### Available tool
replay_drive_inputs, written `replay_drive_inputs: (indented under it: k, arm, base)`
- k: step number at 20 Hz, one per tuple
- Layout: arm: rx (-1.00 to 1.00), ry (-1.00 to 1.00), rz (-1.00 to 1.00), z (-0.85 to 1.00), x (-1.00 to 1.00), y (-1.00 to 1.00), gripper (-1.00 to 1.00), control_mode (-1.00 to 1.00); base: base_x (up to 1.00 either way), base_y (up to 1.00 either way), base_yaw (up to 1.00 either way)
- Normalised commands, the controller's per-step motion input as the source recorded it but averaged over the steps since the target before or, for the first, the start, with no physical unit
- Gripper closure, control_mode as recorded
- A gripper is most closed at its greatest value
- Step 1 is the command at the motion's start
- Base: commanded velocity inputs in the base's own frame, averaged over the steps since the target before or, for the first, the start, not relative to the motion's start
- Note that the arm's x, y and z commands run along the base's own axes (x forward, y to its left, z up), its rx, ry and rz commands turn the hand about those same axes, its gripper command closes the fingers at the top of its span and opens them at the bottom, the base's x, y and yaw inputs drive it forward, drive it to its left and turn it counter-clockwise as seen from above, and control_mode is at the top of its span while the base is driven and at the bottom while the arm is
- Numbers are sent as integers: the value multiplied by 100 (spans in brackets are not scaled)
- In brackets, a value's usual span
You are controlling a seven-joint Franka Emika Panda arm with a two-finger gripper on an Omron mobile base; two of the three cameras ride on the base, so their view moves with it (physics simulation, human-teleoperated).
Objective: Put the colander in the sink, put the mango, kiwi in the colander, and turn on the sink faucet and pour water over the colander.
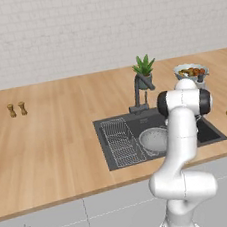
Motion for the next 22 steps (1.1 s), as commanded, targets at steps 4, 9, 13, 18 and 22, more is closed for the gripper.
replay_drive_inputs:
  k: [4,9,13,18,22]
  arm:
    - [2,-4,-14,65,-16,-1,-100,-100]
    - [4,-1,-17,99,-27,-22,-100,-100]
    - [-11,0,-22,90,-51,-19,-100,-100]
    - [-35,0,-25,52,-84,-11,-100,-100]
    - [-41,0,-24,33,-88,-16,-100,-100]
  base:
    - [0,0,0]
    - [0,0,0]
    - [0,0,0]
    - [0,0,0]
    - [0,0,0]
